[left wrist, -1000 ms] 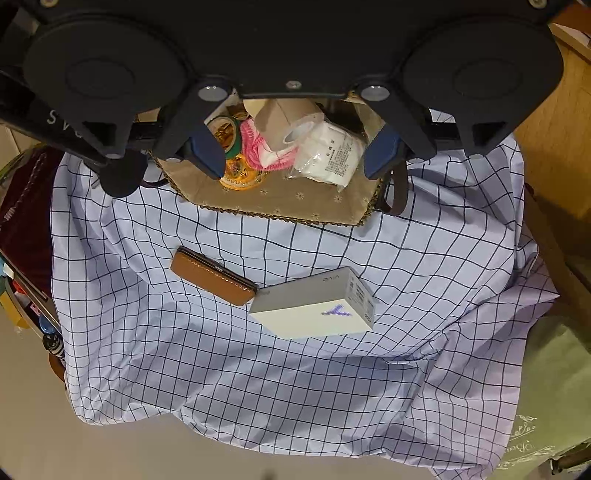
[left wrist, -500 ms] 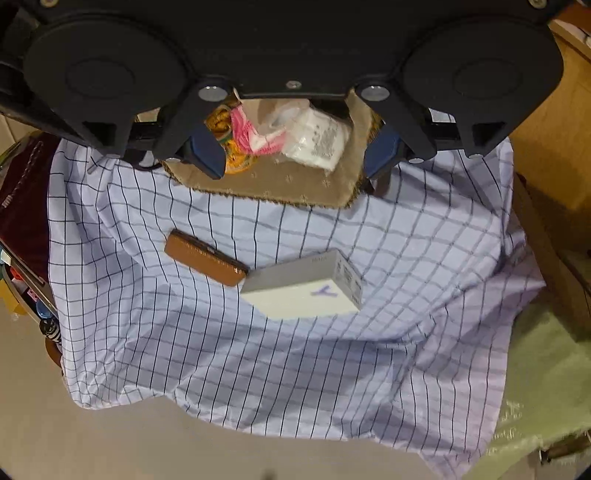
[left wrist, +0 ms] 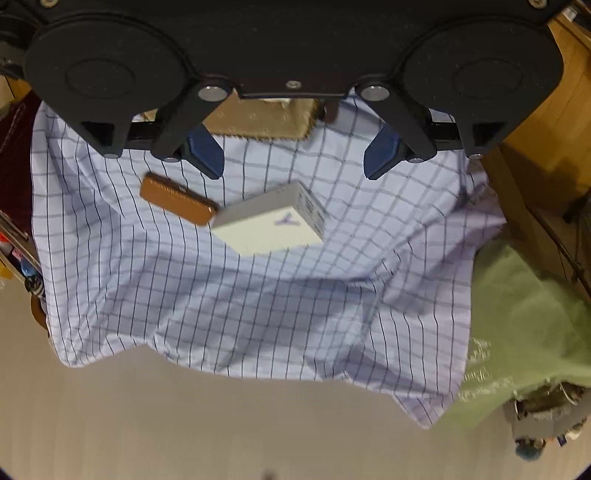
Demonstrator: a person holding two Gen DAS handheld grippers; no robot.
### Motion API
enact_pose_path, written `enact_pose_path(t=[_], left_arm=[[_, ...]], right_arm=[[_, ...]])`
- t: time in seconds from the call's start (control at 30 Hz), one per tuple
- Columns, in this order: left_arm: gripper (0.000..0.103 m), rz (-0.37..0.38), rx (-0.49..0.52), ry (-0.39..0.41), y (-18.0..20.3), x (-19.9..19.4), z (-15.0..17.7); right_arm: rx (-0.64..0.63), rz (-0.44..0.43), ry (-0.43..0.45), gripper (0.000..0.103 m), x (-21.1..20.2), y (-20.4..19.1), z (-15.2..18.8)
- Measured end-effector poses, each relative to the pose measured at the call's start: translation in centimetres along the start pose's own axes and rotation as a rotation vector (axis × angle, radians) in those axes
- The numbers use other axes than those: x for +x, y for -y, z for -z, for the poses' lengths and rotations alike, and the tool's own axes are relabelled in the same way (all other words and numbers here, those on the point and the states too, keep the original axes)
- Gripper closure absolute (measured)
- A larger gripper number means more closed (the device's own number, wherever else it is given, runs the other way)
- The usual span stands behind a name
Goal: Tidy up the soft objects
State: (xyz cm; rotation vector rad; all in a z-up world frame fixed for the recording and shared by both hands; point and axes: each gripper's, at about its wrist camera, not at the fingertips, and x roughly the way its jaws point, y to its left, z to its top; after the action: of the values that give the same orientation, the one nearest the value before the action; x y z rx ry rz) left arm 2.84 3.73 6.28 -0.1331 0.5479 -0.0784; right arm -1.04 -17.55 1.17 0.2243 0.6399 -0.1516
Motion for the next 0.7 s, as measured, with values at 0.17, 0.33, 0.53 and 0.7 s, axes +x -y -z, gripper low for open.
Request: enact_pose_path(t=[0.17,0.33,0.53,0.7], left_arm=[[0.023,-0.003,0.030,0.030,0.1,-0.6,-1.2],[0.023,0.017,0.064,0.043,0.7,-1.1,-1.6],[0.023,0.022,0.105,0.073,1.1,-1.6,-3.4],[0.022,0.042,0.130,0.137,1.6,-3.7,-4.3]], right_arm=[[0.002,-0.001,0.003,0.040,-0.1,0.1,0.0],[0.005,-0.001,0.007,0.040,-0.2,0.0,-0.1],[0.007,-0.003,0.009,0.040,-0.3,-0.1,-0.1],[0.007,-0.003,0.018,0.040,-0.6,-0.1,-0.1]])
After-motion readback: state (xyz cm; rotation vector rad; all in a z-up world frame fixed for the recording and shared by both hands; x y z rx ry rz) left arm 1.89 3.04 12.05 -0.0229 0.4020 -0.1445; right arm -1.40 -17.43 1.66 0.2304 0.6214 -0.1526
